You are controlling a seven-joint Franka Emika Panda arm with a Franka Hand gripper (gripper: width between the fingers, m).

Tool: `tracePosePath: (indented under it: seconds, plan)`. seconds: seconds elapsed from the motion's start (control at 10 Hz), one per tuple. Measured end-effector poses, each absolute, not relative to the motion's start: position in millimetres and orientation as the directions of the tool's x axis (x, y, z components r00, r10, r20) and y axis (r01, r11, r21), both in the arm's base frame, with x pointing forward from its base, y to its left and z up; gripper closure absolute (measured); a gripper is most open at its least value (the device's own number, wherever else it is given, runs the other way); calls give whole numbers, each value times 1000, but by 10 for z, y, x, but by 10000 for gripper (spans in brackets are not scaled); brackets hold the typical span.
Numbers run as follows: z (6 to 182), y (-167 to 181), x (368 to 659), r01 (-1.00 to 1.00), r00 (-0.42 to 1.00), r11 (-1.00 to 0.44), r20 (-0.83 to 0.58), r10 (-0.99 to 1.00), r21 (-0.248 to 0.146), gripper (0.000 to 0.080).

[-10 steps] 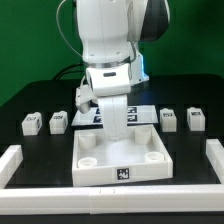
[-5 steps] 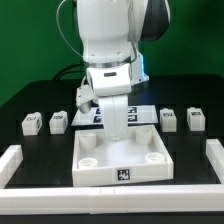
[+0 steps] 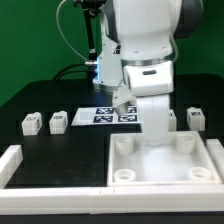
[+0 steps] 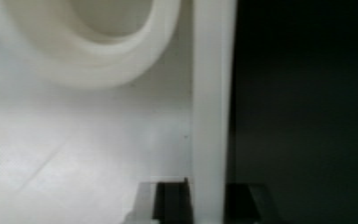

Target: Assemble one leg

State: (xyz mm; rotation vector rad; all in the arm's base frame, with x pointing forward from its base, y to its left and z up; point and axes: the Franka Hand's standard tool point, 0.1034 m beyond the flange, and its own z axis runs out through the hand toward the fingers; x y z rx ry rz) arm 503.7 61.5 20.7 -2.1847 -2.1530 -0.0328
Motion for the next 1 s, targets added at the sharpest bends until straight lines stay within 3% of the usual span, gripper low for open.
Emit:
tracePosePath:
  seconds: [0.2, 0.6, 0.8, 0.9, 1.0]
  plan:
    - [95, 652, 5038, 998, 10, -5, 75, 997, -63, 737]
    - [90, 630, 5026, 999, 0, 4, 89, 996, -53, 735]
    - [89, 625, 5026, 999, 1, 3, 88, 996, -53, 356]
    - [89, 624, 5026, 999, 1, 3, 88, 996, -53, 356]
    - [89, 623, 5026, 999, 2, 3, 88, 996, -53, 206]
